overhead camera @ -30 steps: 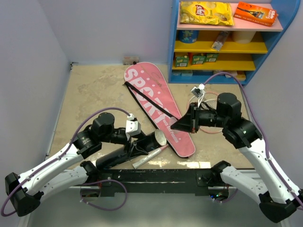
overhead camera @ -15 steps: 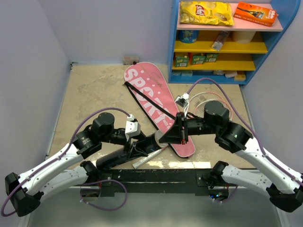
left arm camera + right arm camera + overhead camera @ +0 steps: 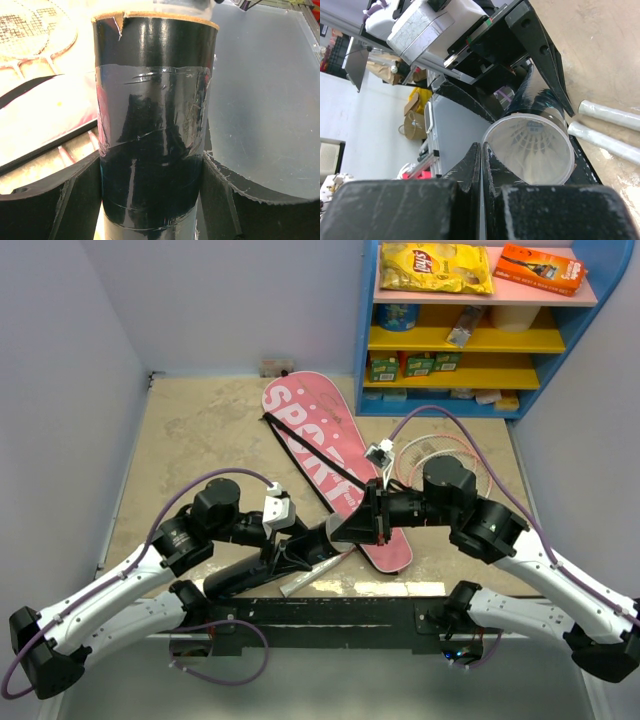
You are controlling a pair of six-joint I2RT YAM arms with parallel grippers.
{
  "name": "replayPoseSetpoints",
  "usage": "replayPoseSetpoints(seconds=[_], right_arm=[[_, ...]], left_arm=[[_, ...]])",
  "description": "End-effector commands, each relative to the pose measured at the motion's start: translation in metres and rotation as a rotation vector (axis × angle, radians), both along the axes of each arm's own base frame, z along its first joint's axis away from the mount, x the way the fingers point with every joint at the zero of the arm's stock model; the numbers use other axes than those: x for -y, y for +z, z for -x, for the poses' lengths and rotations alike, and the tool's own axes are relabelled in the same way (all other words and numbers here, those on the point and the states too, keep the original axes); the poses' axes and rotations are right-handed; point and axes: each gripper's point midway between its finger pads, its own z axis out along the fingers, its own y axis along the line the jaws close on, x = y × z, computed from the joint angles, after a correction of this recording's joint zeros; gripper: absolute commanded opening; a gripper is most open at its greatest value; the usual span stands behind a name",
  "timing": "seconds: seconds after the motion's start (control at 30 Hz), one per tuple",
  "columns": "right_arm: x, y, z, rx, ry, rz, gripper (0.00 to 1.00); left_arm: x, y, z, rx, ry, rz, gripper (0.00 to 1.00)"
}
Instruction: Pack up the badminton gear
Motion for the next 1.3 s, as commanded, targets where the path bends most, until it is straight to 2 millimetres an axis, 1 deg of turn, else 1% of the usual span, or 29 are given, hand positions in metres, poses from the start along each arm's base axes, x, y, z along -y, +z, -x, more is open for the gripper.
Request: replayPoseSetpoints(seconds=[0.0, 0.2, 0.37, 0.53, 0.8, 0.97, 1.13, 1.27], right_arm=[[0.001, 0.006, 0.002, 0.026, -0.002, -0.023, 0.00], [0.002, 0.003, 0.007, 0.017, 0.004, -0.033, 0.00], [0.002, 0.006, 0.012, 0.010, 0.013, -0.049, 0.00], [-0.001, 0.001, 0.014, -0.001, 0.025, -0.054, 0.00], [-0.009, 0.003, 0.010, 0.019, 0.030, -0.053, 0.00], [-0.014, 0.000, 0.006, 0.023, 0.031, -0.037, 0.00], [-0.014, -0.003, 0.006, 0.025, 0.036, -0.029, 0.00], [-0.010, -0.004, 0.007, 0.029, 0.027, -0.028, 0.00]], left_arm=[[0.005, 0.032, 0.000, 0.096, -0.029, 0.097, 0.24], [0.004, 0.034, 0.000, 0.103, -0.024, 0.100, 0.24], [0.005, 0.033, -0.001, 0.102, -0.021, 0.098, 0.24], [0.004, 0.033, -0.001, 0.103, -0.017, 0.098, 0.24], [0.004, 0.033, 0.001, 0.101, -0.026, 0.099, 0.24], [0.003, 0.035, 0.002, 0.107, -0.029, 0.107, 0.24], [0.002, 0.038, 0.004, 0.114, -0.032, 0.115, 0.24], [0.002, 0.037, 0.003, 0.113, -0.030, 0.113, 0.24]])
